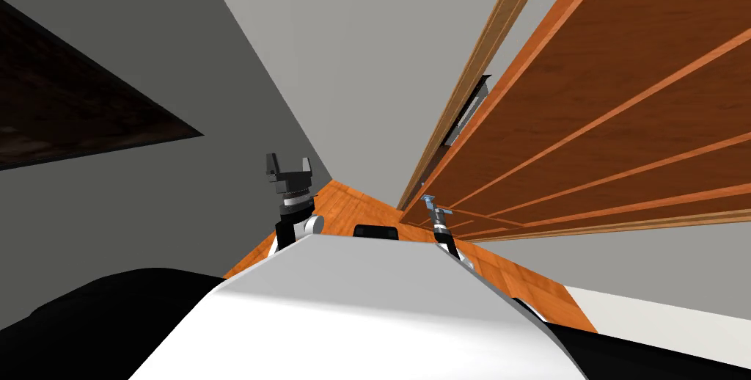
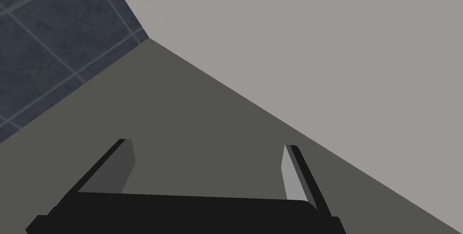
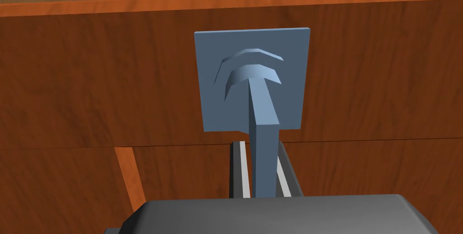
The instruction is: Pull the door open
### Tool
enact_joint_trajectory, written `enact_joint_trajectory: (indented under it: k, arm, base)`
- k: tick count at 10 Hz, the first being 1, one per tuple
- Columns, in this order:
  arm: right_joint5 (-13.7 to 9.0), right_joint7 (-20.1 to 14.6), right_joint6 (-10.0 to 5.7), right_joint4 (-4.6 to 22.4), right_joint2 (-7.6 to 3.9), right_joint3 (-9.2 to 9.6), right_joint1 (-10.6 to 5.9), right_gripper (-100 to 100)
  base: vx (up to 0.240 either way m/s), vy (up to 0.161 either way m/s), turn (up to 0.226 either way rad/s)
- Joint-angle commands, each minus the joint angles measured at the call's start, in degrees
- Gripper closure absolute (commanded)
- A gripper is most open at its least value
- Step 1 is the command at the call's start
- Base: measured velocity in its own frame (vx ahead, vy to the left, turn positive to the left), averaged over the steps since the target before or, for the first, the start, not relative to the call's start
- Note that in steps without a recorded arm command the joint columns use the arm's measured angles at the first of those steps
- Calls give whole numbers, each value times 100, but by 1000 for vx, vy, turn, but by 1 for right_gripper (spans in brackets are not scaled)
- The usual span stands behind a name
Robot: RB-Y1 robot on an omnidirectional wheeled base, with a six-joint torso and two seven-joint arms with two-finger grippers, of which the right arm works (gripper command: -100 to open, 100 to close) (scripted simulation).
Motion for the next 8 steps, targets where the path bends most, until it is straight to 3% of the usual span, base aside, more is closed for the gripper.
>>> enact_joint_trajectory:
  k: [1,2,8]
  arm:
    - [35,-102,-85,-30,-76,99,73,100]
    - [21,-64,-54,5,-50,60,34,100]
    - [6,-376,-606,12,-382,491,413,100]
  base:
    - [-215,-29,101]
    - [-92,-11,15]
    - [-198,-47,151]
